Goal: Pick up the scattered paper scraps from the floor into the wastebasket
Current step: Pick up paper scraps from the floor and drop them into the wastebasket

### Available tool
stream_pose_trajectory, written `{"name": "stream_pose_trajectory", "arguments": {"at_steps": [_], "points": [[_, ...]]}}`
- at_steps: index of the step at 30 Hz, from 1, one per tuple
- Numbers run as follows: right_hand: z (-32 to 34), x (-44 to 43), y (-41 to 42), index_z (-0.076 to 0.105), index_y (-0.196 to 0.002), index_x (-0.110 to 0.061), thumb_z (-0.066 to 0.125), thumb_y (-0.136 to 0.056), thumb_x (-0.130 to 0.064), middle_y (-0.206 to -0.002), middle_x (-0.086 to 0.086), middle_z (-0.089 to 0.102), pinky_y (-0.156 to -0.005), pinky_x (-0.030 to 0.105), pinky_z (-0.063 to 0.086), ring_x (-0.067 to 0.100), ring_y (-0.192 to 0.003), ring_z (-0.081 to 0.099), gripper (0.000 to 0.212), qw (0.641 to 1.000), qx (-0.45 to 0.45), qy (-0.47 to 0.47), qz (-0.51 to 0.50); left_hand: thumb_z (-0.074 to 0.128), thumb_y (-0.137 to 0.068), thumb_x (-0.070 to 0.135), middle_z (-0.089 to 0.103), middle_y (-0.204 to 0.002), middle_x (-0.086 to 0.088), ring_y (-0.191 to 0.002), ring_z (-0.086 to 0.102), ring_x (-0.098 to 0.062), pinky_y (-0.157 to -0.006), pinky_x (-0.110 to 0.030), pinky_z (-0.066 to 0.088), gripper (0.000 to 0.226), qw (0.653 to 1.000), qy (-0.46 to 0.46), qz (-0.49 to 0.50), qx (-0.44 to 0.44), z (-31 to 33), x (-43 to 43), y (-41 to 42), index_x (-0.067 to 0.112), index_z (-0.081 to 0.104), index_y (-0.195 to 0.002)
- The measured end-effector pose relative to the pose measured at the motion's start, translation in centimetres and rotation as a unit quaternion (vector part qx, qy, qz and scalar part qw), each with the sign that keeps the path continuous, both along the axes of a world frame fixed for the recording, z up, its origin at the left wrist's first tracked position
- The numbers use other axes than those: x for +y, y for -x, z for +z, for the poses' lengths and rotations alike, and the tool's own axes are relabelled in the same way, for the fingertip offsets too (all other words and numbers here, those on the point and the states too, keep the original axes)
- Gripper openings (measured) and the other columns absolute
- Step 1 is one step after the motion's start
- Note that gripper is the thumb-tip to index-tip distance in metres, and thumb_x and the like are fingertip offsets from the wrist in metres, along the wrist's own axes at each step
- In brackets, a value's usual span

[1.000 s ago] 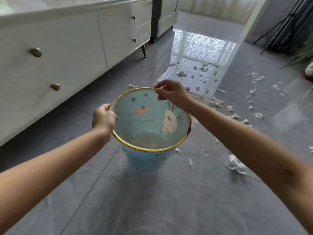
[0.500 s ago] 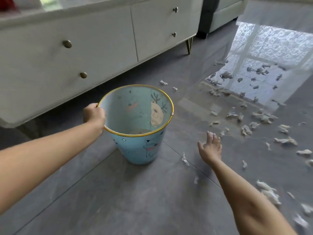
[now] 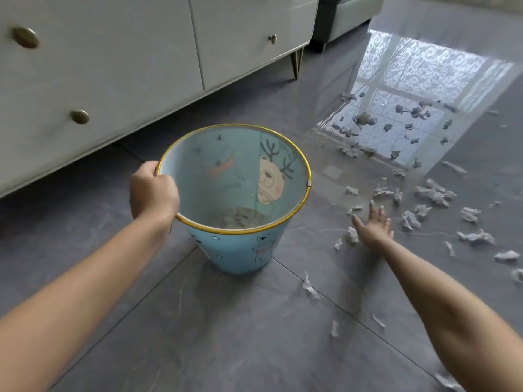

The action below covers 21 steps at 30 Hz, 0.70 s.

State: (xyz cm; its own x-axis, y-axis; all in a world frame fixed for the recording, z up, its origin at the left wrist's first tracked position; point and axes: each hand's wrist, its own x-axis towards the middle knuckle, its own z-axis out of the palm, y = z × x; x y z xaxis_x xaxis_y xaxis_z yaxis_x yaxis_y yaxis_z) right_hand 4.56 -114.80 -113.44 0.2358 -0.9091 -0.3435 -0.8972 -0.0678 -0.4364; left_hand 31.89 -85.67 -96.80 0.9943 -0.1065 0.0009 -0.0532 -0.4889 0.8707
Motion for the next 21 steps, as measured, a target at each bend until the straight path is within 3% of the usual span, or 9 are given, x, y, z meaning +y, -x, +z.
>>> {"name": "stream_pose_trajectory", "arguments": {"at_steps": [4, 9, 13, 16, 21], "points": [[-0.9, -1.0, -3.0, 0.002, -0.149, -0.021, 0.037, -0.095, -0.046, -0.158, 0.006, -0.001, -0.117, 0.041, 0.000, 0.025, -0.146, 0.001, 0.069, 0.998, -0.033, 0.044, -0.016, 0.042, -0.076, 0.000, 0.061, -0.086, -0.006, -0.079, 0.051, -0.030, -0.067, -0.031, 0.039, 0.028, 1.000, -0.022, -0.003, -0.014, -0.5, -0.1, -0.9, 0.019, 0.059, -0.087], [-2.2, -0.4, -6.5, 0.016, -0.148, -0.019, 0.042, -0.095, -0.041, -0.157, 0.005, 0.015, -0.117, 0.036, 0.009, 0.022, -0.145, 0.011, 0.064, 0.990, -0.052, 0.076, 0.103, 0.043, -0.074, 0.000, 0.061, -0.085, -0.008, -0.080, 0.053, -0.032, -0.069, -0.037, 0.043, 0.027, 0.999, -0.028, -0.008, -0.026, -1.1, -0.1, -1.5, 0.018, 0.060, -0.086], [-2.7, 1.8, -7.0, 0.045, -0.138, -0.020, 0.038, -0.098, -0.031, -0.151, -0.001, 0.033, -0.116, 0.028, 0.015, 0.016, -0.142, 0.024, 0.042, 0.974, -0.131, 0.118, 0.142, 0.042, -0.074, -0.001, 0.060, -0.084, -0.009, -0.078, 0.053, -0.032, -0.069, -0.039, 0.046, 0.027, 0.999, -0.025, -0.013, -0.023, -1.0, -0.2, -1.4, 0.015, 0.060, -0.086], [-2.4, 3.8, -5.5, 0.056, -0.129, -0.017, 0.036, -0.100, -0.026, -0.144, -0.002, 0.044, -0.112, 0.024, 0.019, 0.014, -0.137, 0.033, 0.037, 0.965, -0.186, 0.080, 0.164, 0.041, -0.074, 0.000, 0.060, -0.083, -0.009, -0.078, 0.052, -0.031, -0.066, -0.036, 0.042, 0.027, 0.999, -0.024, -0.012, -0.019, -0.7, -0.2, -1.1, 0.015, 0.060, -0.085], [-2.3, 10.5, -1.1, 0.059, -0.125, -0.012, 0.041, -0.099, -0.018, -0.139, -0.003, 0.048, -0.110, 0.017, 0.020, 0.007, -0.131, 0.038, 0.032, 0.939, -0.227, 0.019, 0.258, 0.035, -0.077, 0.004, 0.061, -0.088, -0.008, -0.081, 0.054, -0.029, -0.069, -0.033, 0.041, 0.029, 0.999, -0.034, -0.007, -0.001, 0.0, -0.2, -0.5, 0.017, 0.058, -0.087]]}}
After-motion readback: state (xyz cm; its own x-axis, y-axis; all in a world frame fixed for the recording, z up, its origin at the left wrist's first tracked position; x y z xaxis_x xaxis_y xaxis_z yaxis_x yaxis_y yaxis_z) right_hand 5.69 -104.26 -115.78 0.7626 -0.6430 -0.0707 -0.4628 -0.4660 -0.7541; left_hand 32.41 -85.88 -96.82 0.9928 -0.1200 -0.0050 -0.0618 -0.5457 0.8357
